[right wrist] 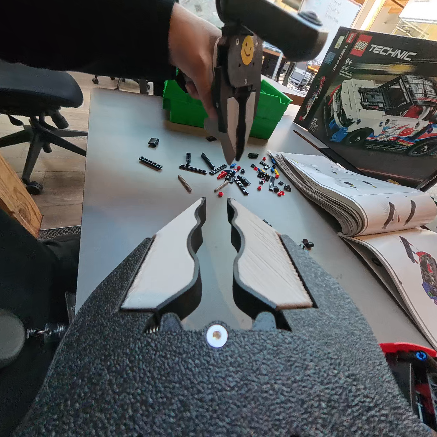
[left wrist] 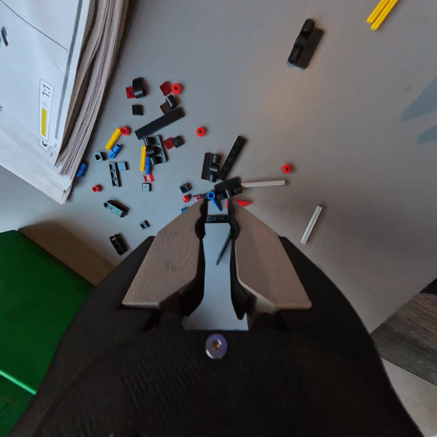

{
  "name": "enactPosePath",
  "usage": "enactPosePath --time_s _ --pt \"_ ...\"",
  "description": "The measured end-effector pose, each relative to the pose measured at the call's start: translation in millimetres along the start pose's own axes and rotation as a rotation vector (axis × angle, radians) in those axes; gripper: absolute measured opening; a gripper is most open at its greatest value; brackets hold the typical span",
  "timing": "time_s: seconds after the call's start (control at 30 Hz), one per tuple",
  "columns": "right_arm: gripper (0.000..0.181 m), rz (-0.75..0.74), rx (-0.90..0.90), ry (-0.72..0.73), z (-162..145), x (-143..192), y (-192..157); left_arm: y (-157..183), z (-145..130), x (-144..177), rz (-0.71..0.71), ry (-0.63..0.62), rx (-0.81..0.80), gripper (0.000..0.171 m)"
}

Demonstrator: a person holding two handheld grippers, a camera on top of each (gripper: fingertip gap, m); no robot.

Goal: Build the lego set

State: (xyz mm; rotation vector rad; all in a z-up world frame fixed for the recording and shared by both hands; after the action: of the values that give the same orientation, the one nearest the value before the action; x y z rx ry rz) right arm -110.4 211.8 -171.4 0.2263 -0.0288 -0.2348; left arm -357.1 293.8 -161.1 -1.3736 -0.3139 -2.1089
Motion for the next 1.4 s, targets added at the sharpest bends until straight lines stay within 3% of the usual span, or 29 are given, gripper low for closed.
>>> enactPosePath --time_s 0.27,0.53,0.97,1.17,1.4 --pt "0.017 -0.008 -0.007 0.001 0 0 1 5 -4 -14 -0.031 -0.003 -0.022 0.018" --pt "0.016 -0.006 -0.015 0.001 0 0 2 14 -4 -23 -0.061 -0.055 -0.199 0.011" --pt "0.015 -0.003 -0.016 0.009 0 1 2 11 -1 -8 -0.052 -0.048 -0.209 0.008" --pt "0.015 0.0 -0.012 0.005 0 0 1 12 42 -2 -0.077 0.08 -0.228 0.007" --pt "0.015 -0.001 -0.007 0.01 0 1 1 26 99 -52 -0.187 0.065 -0.335 0.008"
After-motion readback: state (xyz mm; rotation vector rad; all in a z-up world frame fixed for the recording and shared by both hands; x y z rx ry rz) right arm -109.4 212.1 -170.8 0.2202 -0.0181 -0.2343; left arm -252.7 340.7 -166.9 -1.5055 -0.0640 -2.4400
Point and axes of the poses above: each gripper's, where its closed fingertips meet, x back along the fingers, z out of its top, y = z × x across the jaws, the point moved 9 cm from there along x, back along the fingers, and after that the axes turned 12 degrees about y, right-handed, at the moved point
